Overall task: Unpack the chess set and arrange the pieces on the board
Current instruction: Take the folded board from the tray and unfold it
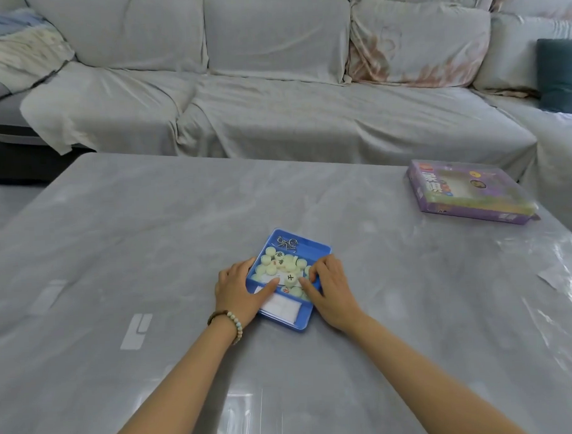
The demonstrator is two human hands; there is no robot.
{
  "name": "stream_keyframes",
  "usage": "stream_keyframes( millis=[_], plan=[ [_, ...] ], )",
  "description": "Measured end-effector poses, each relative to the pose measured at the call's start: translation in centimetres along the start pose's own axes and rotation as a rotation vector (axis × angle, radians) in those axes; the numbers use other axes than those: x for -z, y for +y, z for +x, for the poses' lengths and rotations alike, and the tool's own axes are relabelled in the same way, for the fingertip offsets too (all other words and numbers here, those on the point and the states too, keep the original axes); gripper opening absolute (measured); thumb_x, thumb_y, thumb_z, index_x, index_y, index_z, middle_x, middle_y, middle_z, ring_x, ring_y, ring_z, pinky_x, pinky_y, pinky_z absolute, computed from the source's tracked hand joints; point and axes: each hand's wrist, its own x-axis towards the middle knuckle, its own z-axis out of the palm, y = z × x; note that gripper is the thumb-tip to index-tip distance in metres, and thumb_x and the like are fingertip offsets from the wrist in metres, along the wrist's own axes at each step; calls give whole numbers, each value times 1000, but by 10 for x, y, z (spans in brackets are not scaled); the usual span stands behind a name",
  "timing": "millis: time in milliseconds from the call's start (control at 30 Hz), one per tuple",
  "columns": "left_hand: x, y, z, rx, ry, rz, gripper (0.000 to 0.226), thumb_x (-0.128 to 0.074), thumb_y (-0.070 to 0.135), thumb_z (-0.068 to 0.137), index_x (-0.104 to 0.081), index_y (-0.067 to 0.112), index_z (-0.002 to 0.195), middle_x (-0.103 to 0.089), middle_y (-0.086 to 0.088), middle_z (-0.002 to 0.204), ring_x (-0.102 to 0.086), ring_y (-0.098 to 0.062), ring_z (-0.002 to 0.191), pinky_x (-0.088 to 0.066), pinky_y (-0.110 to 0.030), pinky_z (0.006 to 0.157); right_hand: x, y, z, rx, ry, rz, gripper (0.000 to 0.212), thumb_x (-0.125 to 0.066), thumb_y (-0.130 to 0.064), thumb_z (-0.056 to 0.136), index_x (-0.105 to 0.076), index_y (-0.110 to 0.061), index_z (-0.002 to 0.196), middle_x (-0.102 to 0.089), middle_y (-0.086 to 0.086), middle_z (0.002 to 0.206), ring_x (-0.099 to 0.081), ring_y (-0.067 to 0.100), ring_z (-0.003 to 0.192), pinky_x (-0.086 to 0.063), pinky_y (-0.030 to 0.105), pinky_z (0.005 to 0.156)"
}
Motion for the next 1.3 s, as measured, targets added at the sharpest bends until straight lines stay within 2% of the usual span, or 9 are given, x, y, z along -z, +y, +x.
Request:
stream_keyframes(
  millis=[333, 533, 667, 767, 933, 1000, 1133, 1233, 1300],
  plan=[
    [1, 1, 1, 28, -25, -7, 65, -63, 55, 75, -45, 25, 130, -53, 2, 126, -39, -18, 117, -37, -31, 92, 0, -4, -6, -144, 64, 238, 32, -49, -14, 94, -28, -27, 74, -33, -10, 87, -38, 4, 75, -33, 19, 69],
    [7, 14, -9, -103, -11, 55, 79, -63, 56, 75, -30, 25, 140, -40, -1, 138, -34, -21, 125, -36, -36, 102, 9, 8, -18, -187, 181, 229, 15, -63, -25, 87, -49, -23, 89, -54, -10, 87, -51, 8, 81, -47, 31, 74],
    [1, 37, -25, -90, -209, 431, 123, -49, 86, 56, 0, 19, 147, 0, -6, 155, -6, -27, 141, -9, -43, 114, 11, 10, -26, -150, 206, 168, 10, -66, -27, 84, -56, -28, 85, -58, -17, 84, -52, 4, 82, -44, 37, 83],
    [-2, 44, -26, -30, -342, 587, 137, -43, 92, 49, 21, 15, 143, 24, -11, 151, 16, -33, 140, 5, -52, 112, 15, 15, -33, -158, 211, 172, 4, -60, -25, 89, -64, -25, 90, -62, -14, 90, -54, 5, 87, -44, 37, 87],
    [1, 54, -23, -27, -378, 608, 128, -50, 84, 58, 16, 18, 145, 19, -13, 152, -2, -36, 140, -17, -50, 111, 23, 4, -46, -138, 154, 256, 29, -44, -29, 97, -71, -21, 103, -67, -16, 99, -59, 1, 92, -47, 23, 85],
    [6, 58, -19, -7, -380, 498, 123, -51, 83, 57, 7, 21, 146, 5, -10, 154, -14, -35, 138, -25, -48, 108, 25, -3, -47, -166, 114, 337, 33, -38, -29, 99, -70, -22, 103, -66, -23, 96, -59, -3, 91, -45, 14, 81],
    [35, 67, -5, 114, -418, -229, 98, -48, 80, 63, -32, 21, 139, -39, 2, 139, -40, -21, 127, -34, -39, 104, 30, -12, -37, -308, 38, 473, 35, -32, -31, 101, -57, -20, 124, -52, -31, 114, -50, -10, 104, -30, -2, 86],
    [57, 65, 1, 231, -481, -573, 54, -38, 67, 79, -55, 28, 113, -58, -1, 120, -53, -17, 112, -39, -37, 100, 26, -11, -24, -399, -18, 476, 50, -30, -40, 100, -35, -15, 143, -33, -8, 148, -29, 7, 137, -16, 16, 110],
    [68, 58, 7, 257, -446, -660, 58, -49, 64, 74, -51, 30, 121, -52, -2, 130, -47, -21, 121, -37, -45, 104, 23, -10, -17, -409, -69, 414, 56, -30, -45, 98, -26, -16, 146, -21, -3, 154, -17, 11, 142, -10, 27, 116]
  ],
)
